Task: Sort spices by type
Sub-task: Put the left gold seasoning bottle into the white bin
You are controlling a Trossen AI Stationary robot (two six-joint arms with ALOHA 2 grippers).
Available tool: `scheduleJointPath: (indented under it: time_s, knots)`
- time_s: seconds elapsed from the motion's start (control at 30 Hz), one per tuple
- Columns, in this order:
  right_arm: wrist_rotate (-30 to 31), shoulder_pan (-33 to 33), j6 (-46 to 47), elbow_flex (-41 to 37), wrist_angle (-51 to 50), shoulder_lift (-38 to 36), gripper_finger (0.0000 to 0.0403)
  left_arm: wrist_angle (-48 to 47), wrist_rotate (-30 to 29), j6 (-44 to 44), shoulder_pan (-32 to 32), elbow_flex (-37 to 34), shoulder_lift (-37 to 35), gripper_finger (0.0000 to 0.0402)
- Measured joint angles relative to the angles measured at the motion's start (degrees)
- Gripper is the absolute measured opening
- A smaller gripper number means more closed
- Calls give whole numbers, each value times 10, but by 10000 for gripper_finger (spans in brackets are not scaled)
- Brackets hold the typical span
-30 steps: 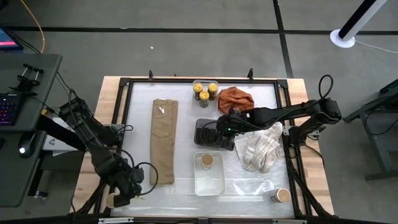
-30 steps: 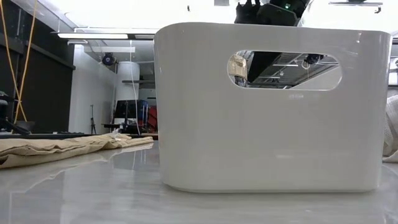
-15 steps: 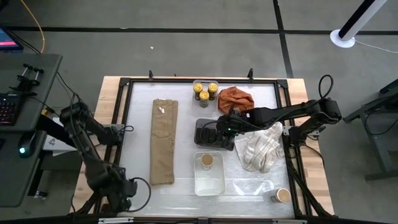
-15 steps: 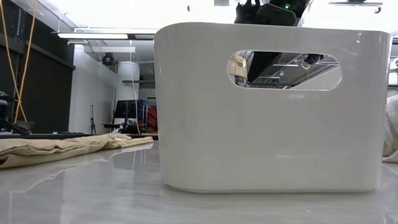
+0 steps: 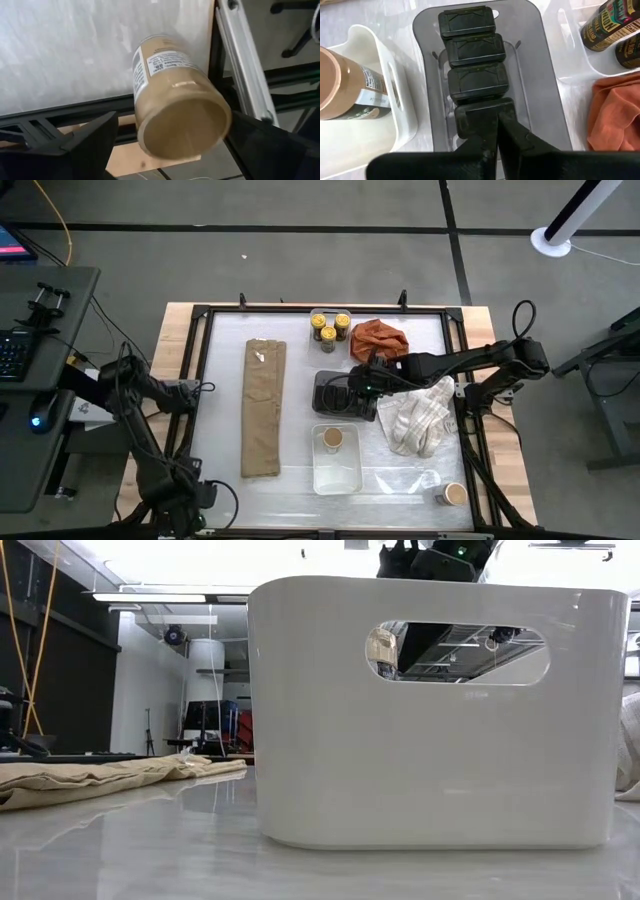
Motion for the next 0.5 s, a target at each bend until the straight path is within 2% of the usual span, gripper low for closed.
scheduleJointPath:
  time_s: [0.37,0.5]
  knots:
    - [1,0,0,0,0,0,0,0,7,-16,0,0,38,367]
    - [1,0,0,0,0,0,0,0,9,-23,0,0,37,343]
